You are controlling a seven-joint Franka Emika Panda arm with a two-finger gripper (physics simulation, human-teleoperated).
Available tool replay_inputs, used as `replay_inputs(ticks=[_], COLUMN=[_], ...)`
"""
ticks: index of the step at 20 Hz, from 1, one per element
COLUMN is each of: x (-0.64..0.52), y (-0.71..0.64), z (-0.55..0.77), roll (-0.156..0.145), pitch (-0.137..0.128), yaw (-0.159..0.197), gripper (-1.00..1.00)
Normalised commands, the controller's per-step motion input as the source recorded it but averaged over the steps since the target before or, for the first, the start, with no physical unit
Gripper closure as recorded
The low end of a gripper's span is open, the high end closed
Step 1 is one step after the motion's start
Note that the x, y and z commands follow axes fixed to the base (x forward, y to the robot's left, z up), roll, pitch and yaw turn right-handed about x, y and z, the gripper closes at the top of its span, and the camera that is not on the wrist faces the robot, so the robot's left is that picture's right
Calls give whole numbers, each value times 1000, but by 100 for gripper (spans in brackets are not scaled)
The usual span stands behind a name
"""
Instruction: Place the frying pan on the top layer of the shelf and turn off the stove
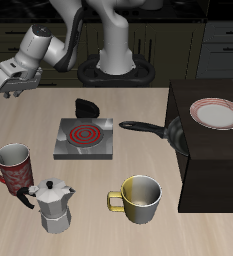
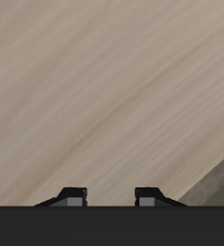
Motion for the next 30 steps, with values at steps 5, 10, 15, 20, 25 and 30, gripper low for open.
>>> replay_inputs(ticks=[5, 10, 15, 20, 25, 30], x=[-51, -29, -6, 61, 63, 85], y=[321, 99, 18, 37, 55, 62], z=[-86, 72, 3, 30, 16, 41], roll=[58, 29, 11, -3, 18, 14], pitch=[14, -8, -14, -30, -13, -18], yaw=[-66, -109, -126, -147, -104, -61], gripper=[100, 100, 100, 100, 100, 100])
